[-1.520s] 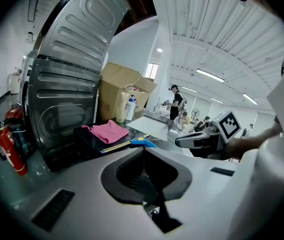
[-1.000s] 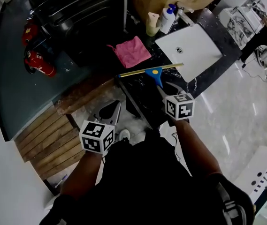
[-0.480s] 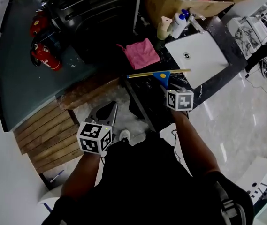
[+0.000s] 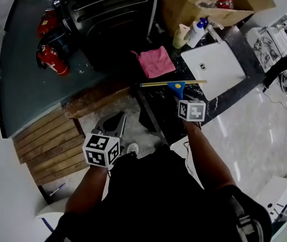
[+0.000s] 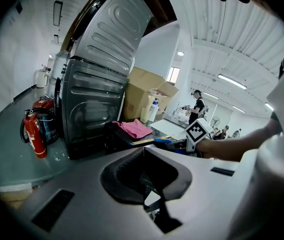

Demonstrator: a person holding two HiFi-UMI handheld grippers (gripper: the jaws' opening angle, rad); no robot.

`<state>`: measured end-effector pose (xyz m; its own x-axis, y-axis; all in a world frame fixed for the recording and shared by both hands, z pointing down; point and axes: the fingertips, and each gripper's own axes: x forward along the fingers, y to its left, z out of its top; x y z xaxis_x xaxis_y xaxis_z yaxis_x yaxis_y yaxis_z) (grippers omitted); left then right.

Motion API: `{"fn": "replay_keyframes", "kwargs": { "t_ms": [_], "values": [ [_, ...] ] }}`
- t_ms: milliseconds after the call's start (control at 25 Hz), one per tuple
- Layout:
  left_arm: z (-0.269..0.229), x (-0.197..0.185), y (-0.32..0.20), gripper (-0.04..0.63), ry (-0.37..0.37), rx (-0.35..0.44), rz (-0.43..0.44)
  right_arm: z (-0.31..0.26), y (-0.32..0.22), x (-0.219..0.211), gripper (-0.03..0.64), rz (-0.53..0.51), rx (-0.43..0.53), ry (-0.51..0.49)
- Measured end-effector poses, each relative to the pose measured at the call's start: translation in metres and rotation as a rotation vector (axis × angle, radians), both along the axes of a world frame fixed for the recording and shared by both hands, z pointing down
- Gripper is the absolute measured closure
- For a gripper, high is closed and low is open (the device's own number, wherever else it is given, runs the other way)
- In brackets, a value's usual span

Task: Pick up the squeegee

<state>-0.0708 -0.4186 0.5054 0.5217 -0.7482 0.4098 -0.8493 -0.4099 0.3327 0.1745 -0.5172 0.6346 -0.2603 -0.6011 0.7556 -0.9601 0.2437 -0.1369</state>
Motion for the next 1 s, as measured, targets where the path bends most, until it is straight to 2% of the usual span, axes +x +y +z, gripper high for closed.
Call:
{"fn": "replay_keyframes", "kwargs": {
  "t_ms": [200, 520, 800, 1000],
  "values": [
    [-0.009, -0.014, 0.004, 0.578, 0.012, 0.026, -0.024, -0.001, -0.002, 0.0, 0.465, -0.023, -0.01, 0.01],
    [-0.029, -0.038, 0.013, 0.578, 0.022, 0.083, -0.051, -0.003, 0.001, 0.002, 0.476, 0.027, -0.022, -0.025],
    [-0.03, -0.044, 0.024, 0.578, 0.016, 0.092, -0.02, -0.018, 0.021, -0.002, 0.476, 0.088, 0.011, -0.134],
    [-0.031, -0.036, 0.027, 0.578, 0.021, 0.102, 0.035, -0.035, 0.041, -0.002, 0.476, 0.13, 0.042, -0.192]
  ]
}}
